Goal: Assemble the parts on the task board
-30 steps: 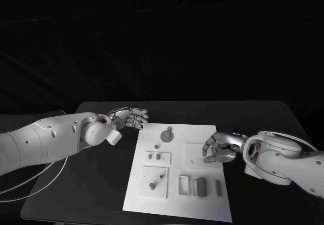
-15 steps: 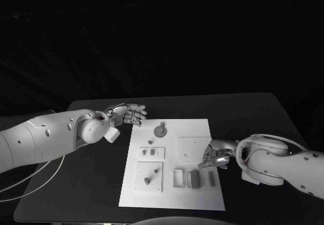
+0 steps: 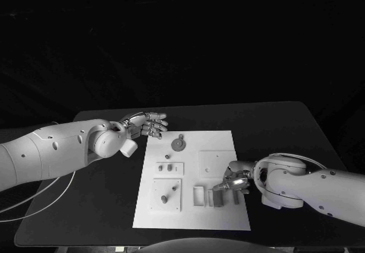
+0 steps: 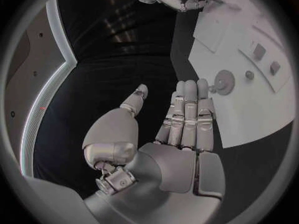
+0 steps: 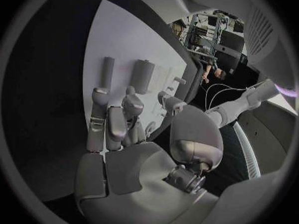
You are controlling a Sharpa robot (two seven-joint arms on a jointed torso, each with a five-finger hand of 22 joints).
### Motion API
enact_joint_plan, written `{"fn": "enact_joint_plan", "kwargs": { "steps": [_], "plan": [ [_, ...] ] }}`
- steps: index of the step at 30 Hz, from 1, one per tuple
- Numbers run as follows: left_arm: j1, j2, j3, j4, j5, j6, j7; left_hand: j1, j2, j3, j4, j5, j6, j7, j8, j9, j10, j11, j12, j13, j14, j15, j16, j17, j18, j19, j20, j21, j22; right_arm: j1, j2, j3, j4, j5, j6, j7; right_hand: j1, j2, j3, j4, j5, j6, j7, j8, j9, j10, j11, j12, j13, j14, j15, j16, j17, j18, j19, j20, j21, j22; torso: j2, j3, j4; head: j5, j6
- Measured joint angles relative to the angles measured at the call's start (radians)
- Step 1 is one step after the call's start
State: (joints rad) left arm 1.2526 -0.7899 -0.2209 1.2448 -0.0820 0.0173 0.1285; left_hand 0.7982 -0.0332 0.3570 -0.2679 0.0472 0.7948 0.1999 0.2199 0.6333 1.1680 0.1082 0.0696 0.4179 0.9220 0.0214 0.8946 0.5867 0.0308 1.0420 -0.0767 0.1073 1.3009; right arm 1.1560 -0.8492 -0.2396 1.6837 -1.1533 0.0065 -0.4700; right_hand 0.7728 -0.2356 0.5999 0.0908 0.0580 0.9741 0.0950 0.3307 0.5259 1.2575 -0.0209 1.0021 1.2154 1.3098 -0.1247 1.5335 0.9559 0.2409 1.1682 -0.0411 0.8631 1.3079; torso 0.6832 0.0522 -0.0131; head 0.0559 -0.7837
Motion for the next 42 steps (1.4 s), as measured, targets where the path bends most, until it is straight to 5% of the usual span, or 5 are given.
{"fn": "enact_joint_plan", "kwargs": {
  "steps": [10,28,33,37,42],
  "plan": [
    [0.0,-0.004,0.0,0.002,0.0,-0.001,-0.008,-0.016,0.001,-0.006,0.006,0.0,0.0,0.0,0.0,-0.002,0.0,0.0,0.0,-0.002,0.0,0.0,0.0,-0.001,-0.001,0.0,0.0,-0.004,0.0,-0.006,0.022,0.001,-0.004,0.003,0.028,-0.027,-0.007,-0.007,0.0,0.033,0.0,0.009,-0.008,0.005,0.01,-0.007,-0.001,0.012,0.003,0.0,0.0,0.0,0.014,0.0,-0.005,-0.005,0.009,0.0,0.0,-0.0012,-0.001,0.004,-0.006],
    [0.0,-0.008,-0.001,0.009,-0.004,0.002,-0.018,-0.025,-0.001,-0.008,0.008,0.0,0.0,0.0,0.0,-0.003,0.0,0.0,0.0,-0.004,0.0,0.0,0.0,-0.001,0.009,0.0,0.0,-0.007,0.0,-0.028,0.086,0.0,-0.049,-0.097,0.065,-0.05,0.003,-0.011,-0.003,0.035,0.0,0.038,-0.012,0.021,0.025,-0.005,-0.003,0.016,0.002,0.006,-0.006,0.0,0.015,-0.001,-0.008,-0.008,0.015,0.0,0.001,-0.005,-0.0004,0.004,-0.008],
    [0.0,-0.01,-0.001,0.01,-0.005,0.002,-0.021,-0.025,-0.001,-0.008,0.008,0.0,-0.004,0.003,0.0,-0.003,0.0,0.0,0.0,-0.005,0.0,0.0,0.0,-0.001,0.009,0.0,0.0,-0.007,0.0,-0.029,0.092,0.0,-0.051,-0.119,0.07,-0.049,0.04,0.027,-0.035,-0.006,0.008,0.038,-0.012,0.021,0.055,-0.005,-0.003,0.02,0.002,0.006,-0.006,0.0,0.018,-0.002,-0.013,-0.008,0.024,0.0,0.001,-0.0063,-0.0001,0.003,-0.008],
    [0.0,-0.012,-0.001,0.012,-0.006,0.003,-0.023,-0.025,-0.001,-0.008,0.008,0.0,-0.004,0.003,-0.004,-0.003,0.0,0.0,0.0,-0.005,0.0,0.0,0.0,-0.001,0.009,0.0,0.0,-0.007,0.0,-0.03,0.094,0.0,-0.05,-0.129,0.071,-0.049,0.055,0.072,-0.066,-0.093,0.082,0.038,-0.012,0.021,0.074,-0.005,-0.003,0.02,0.001,0.006,-0.005,0.0,0.018,-0.002,-0.024,-0.005,0.033,0.0,0.001,-0.0063,-0.0009,0.004,-0.008],
    [0.0,-0.014,-0.001,0.012,-0.008,0.004,-0.024,-0.025,-0.001,-0.008,0.008,0.0,-0.004,0.003,-0.004,-0.003,0.0,0.0,0.0,-0.005,0.0,0.0,0.0,-0.001,0.008,0.0,0.0,-0.007,0.0,-0.029,0.091,0.001,-0.049,-0.129,0.069,-0.048,0.047,0.141,-0.149,-0.196,0.101,0.038,-0.012,0.013,0.074,-0.005,-0.003,0.025,-0.007,0.005,-0.005,0.0,0.017,-0.002,-0.029,0.0,0.035,0.0,0.001,-0.0063,-0.0009,0.006,-0.01]
  ]
}}
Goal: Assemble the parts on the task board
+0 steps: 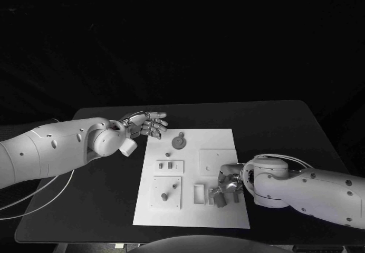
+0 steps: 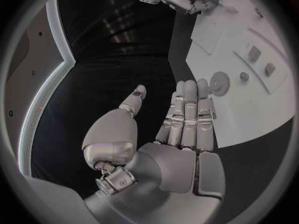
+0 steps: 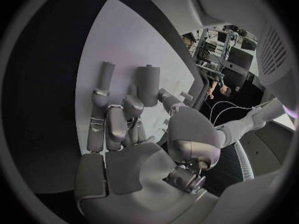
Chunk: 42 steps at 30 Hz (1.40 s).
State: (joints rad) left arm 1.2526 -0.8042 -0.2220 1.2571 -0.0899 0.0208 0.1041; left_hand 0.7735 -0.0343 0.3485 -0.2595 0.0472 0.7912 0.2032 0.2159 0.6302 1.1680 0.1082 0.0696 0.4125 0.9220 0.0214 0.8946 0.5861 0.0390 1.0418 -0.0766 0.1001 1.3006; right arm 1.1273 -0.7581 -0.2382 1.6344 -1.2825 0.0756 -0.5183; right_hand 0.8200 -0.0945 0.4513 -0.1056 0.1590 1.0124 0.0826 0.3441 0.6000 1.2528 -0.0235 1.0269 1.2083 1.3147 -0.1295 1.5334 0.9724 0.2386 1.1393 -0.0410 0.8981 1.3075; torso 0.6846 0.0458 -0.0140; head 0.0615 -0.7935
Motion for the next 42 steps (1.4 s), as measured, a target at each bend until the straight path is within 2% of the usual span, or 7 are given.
{"fn": "enact_joint_plan", "kwargs": {
  "steps": [5,6,9,14,23,33,42],
  "plan": [
    [0.0,-0.003,0.0,0.0,-0.001,0.0,-0.002,0.0,0.0,0.0,0.0,0.0,0.0,0.0,0.0,0.0,0.0,0.0,0.0,0.0,0.0,0.0,0.0,0.0,-0.001,0.0,0.0,0.0,0.0,0.001,-0.015,0.0,0.003,0.04,-0.014,0.0,-0.023,0.057,-0.041,-0.041,0.0,0.016,-0.002,-0.016,-0.001,0.004,-0.004,0.0,-0.007,0.0,0.0,-0.005,-0.004,0.0,-0.003,0.003,0.0,0.0,0.0,0.0,-0.0007,0.002,-0.002],
    [0.0,-0.003,0.0,0.0,-0.001,0.0,-0.003,0.0,0.0,0.0,0.0,0.0,0.0,0.0,0.0,0.0,0.0,0.0,0.0,0.0,0.0,0.0,0.0,0.0,-0.001,0.0,0.0,0.0,0.0,0.003,-0.017,-0.001,0.003,0.053,-0.017,0.0,-0.024,0.059,-0.042,-0.042,0.0,0.016,-0.002,-0.016,-0.018,0.004,-0.004,0.0,-0.007,0.0,0.0,-0.005,-0.005,0.0,-0.003,0.004,0.0,0.0,0.0,0.0,-0.001,0.002,-0.002],
    [0.0,-0.003,0.0,-0.001,-0.002,0.0,-0.004,0.0,0.0,0.0,0.0,0.0,0.0,0.0,0.0,0.0,0.0,0.0,0.0,-0.001,0.0,0.0,0.0,0.0,-0.001,0.0,0.0,0.0,0.0,0.012,-0.022,-0.005,0.0,0.098,-0.021,-0.004,-0.024,0.06,-0.042,-0.042,0.0,0.017,-0.004,-0.013,-0.05,0.004,-0.004,0.0,-0.008,0.0,0.0,-0.005,-0.006,0.0,-0.004,0.004,0.0,0.0,0.0,0.0001,-0.0012,0.003,-0.003],
    [0.0,-0.004,0.0,-0.002,-0.003,0.0,-0.006,0.0,0.0,0.0,0.0,0.0,0.0,0.0,0.0,0.0,0.0,0.0,0.0,-0.001,0.0,0.0,0.0,0.0,-0.002,0.0,0.0,0.0,0.0,0.035,-0.027,-0.007,-0.015,0.175,-0.022,-0.014,-0.006,0.073,-0.043,-0.043,0.0,0.019,-0.005,-0.012,-0.048,0.007,-0.007,0.004,-0.011,-0.003,0.003,-0.005,-0.006,0.0,-0.004,0.004,0.004,0.0,0.001,0.0002,-0.0014,0.003,-0.006],
    [0.0,-0.005,0.0,-0.005,-0.006,0.001,-0.01,-0.002,-0.002,-0.003,-0.003,0.0,0.0,0.0,0.0,0.0,0.0,0.0,0.0,-0.002,0.0,0.0,0.0,-0.001,-0.004,0.0,0.0,0.0,0.0,0.087,-0.021,-0.006,-0.03,0.335,-0.022,-0.032,-0.005,0.072,-0.043,-0.043,0.0,0.03,-0.006,-0.01,-0.039,0.007,-0.007,0.003,-0.014,-0.001,0.001,-0.005,-0.008,0.0,-0.005,0.005,0.004,0.0,0.001,0.0001,-0.0013,0.007,-0.011],
    [0.0,-0.005,0.0,-0.006,-0.007,0.002,-0.014,-0.005,-0.005,-0.003,-0.003,0.0,0.0,0.0,0.0,-0.001,0.0,0.0,0.0,-0.002,0.0,0.0,0.0,-0.001,-0.009,0.0,0.0,0.0,0.0,0.1,0.027,-0.007,-0.043,0.487,-0.019,-0.042,-0.005,0.072,-0.044,-0.044,-0.001,0.03,-0.006,-0.01,-0.039,0.007,-0.007,0.003,-0.016,-0.001,0.002,-0.005,-0.008,0.0,-0.005,0.006,0.004,0.0,0.001,0.0,-0.0012,0.008,-0.018],
    [0.0,-0.004,0.0,-0.006,-0.008,0.004,-0.018,-0.005,-0.005,-0.003,-0.003,0.0,0.0,0.0,0.0,-0.001,0.0,0.0,0.0,-0.003,0.0,0.0,0.0,-0.001,-0.008,0.0,0.0,-0.004,0.0,0.108,0.086,-0.007,-0.055,0.541,-0.017,-0.049,-0.009,0.076,-0.044,-0.044,-0.001,0.03,-0.006,-0.01,-0.04,0.007,-0.007,0.003,-0.018,-0.001,0.002,-0.008,-0.011,0.0,-0.005,0.006,0.004,0.0,0.001,-0.0006,-0.0012,0.008,-0.023]
  ]
}}
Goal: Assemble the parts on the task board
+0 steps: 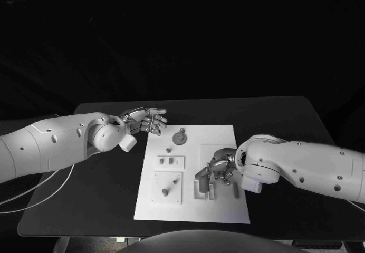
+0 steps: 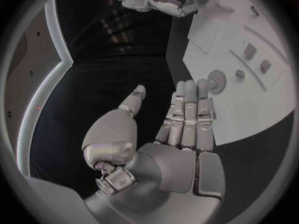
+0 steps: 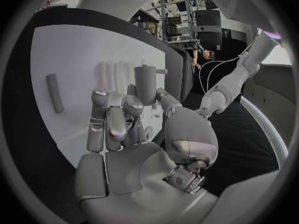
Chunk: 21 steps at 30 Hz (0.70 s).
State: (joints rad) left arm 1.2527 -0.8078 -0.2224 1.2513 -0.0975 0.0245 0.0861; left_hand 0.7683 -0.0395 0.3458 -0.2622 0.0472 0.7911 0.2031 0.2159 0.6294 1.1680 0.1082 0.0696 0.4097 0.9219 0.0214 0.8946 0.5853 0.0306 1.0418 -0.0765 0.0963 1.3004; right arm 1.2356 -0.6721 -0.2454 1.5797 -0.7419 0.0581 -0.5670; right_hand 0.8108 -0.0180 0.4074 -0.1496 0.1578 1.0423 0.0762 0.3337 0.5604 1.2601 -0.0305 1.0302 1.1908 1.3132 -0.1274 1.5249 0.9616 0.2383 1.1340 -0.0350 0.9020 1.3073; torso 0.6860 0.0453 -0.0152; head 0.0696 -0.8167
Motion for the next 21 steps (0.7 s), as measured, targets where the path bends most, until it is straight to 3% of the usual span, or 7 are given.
{"fn": "enact_joint_plan", "kwargs": {
  "steps": [5,21],
  "plan": [
    [0.0,0.0,0.0,0.0,-0.001,0.001,-0.001,0.0,0.0,0.0,0.0,0.0,0.0,0.0,0.0,0.0,0.0,0.0,0.0,0.0,0.0,0.0,0.0,0.0,0.009,0.0,0.0,0.0,-0.001,0.0,0.021,-0.001,-0.011,0.007,0.006,-0.004,0.0,0.0,0.0,0.0,0.0,0.0,0.0,0.0,0.0,0.0,0.0,0.0,0.0,0.0,0.0,0.0,-0.002,0.0,-0.001,0.001,0.0,0.0,0.0,-0.0018,0.0006,-0.001,-0.002],
    [0.0,0.002,0.0,0.001,-0.007,0.003,-0.007,0.0,0.0,-0.003,-0.003,0.0,0.0,0.0,0.0,0.0,0.0,0.0,0.0,-0.001,0.0,0.0,0.0,0.0,0.011,0.0,0.0,0.0,-0.001,-0.004,0.072,-0.002,-0.047,-0.007,0.039,-0.016,-0.005,0.005,0.0,0.0,0.001,0.0,0.0,-0.006,-0.001,0.0,0.0,0.0,-0.003,-0.003,0.003,0.0,-0.005,0.0,-0.001,0.002,0.0,0.001,0.0,-0.0013,0.0009,0.007,-0.019]
  ]
}}
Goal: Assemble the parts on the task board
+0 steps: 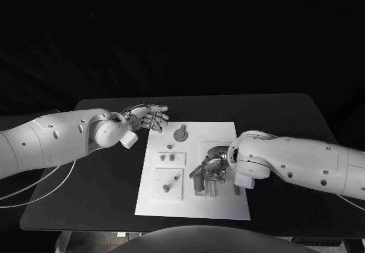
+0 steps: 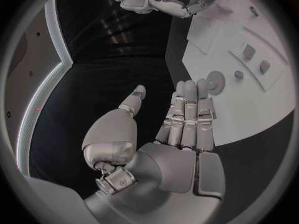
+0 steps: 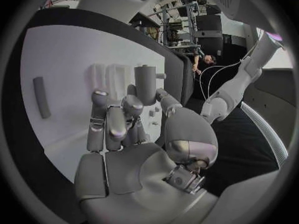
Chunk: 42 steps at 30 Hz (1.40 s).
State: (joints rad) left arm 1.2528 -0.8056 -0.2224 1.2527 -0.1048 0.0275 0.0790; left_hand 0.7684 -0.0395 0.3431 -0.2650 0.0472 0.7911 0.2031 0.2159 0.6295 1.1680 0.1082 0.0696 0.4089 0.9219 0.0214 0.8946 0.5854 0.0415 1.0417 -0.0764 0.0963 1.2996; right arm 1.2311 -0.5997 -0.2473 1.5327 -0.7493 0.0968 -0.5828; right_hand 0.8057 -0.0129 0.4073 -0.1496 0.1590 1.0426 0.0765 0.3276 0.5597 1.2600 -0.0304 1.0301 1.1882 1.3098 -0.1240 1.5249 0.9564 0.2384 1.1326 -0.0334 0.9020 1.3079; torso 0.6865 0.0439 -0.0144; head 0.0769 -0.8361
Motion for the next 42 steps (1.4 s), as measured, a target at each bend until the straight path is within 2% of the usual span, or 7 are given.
{"fn": "enact_joint_plan", "kwargs": {
  "steps": [21,30,35,42],
  "plan": [
    [0.0,0.0,0.0,0.001,-0.009,0.001,-0.007,-0.004,-0.004,0.0,0.0,0.0,-0.003,-0.003,0.0,0.0,0.0,0.0,0.0,-0.001,0.0,0.0,0.0,0.0,-0.004,0.0,0.0,0.0,0.0,-0.028,-0.002,0.0,-0.014,-0.004,0.046,-0.018,-0.012,0.012,0.002,0.002,0.0,0.0,0.0,-0.007,0.0,0.0,0.0,0.0,-0.002,-0.004,-0.001,-0.004,-0.004,0.0,-0.004,0.004,0.0,0.0,0.0,0.0025,-0.0014,0.007,-0.016],
    [0.0,0.0,0.0,0.001,-0.012,0.002,-0.009,-0.004,-0.004,0.0,0.0,0.0,-0.003,-0.003,0.0,0.0,0.0,0.0,0.0,-0.001,0.0,0.0,0.0,0.0,-0.007,0.0,0.0,0.0,0.0,-0.041,0.0,0.001,-0.017,-0.013,0.045,-0.02,-0.017,0.017,0.003,0.003,-0.001,0.001,0.001,0.003,0.0,0.0,0.0,0.0,-0.004,-0.008,-0.005,-0.008,-0.017,0.0,-0.005,0.005,0.0,0.0,0.0,0.0024,-0.0014,0.006,-0.016],
    [0.0,-0.001,0.0,0.001,-0.013,0.002,-0.01,-0.004,-0.004,0.0,0.0,0.0,-0.003,-0.003,0.0,0.0,0.0,0.0,0.0,-0.001,0.0,0.0,-0.004,-0.001,-0.011,0.0,0.0,0.0,0.0,-0.042,0.002,0.001,-0.018,-0.022,0.045,-0.019,-0.018,0.018,0.006,0.006,-0.001,0.002,0.002,-0.005,0.0,-0.002,0.002,0.0,-0.005,-0.011,-0.005,-0.009,-0.023,0.001,-0.007,0.01,0.0,0.0,0.001,0.0025,-0.0012,0.006,-0.014],
    [0.0,-0.002,-0.001,0.006,-0.04,0.002,-0.012,-0.004,-0.004,0.0,0.0,0.0,-0.003,-0.003,0.0,0.0,0.0,0.0,0.0,-0.002,0.0,0.0,-0.004,-0.001,-0.011,0.0,0.0,0.0,0.0,-0.045,0.01,0.004,-0.027,-0.043,0.051,-0.015,-0.019,0.018,0.013,0.013,0.0,-0.009,0.014,-0.012,-0.002,-0.01,0.009,0.0,-0.007,-0.023,-0.001,-0.017,-0.041,0.001,-0.007,0.011,0.0,0.0,0.001,0.002,-0.001,0.006,-0.013]
  ]
}}
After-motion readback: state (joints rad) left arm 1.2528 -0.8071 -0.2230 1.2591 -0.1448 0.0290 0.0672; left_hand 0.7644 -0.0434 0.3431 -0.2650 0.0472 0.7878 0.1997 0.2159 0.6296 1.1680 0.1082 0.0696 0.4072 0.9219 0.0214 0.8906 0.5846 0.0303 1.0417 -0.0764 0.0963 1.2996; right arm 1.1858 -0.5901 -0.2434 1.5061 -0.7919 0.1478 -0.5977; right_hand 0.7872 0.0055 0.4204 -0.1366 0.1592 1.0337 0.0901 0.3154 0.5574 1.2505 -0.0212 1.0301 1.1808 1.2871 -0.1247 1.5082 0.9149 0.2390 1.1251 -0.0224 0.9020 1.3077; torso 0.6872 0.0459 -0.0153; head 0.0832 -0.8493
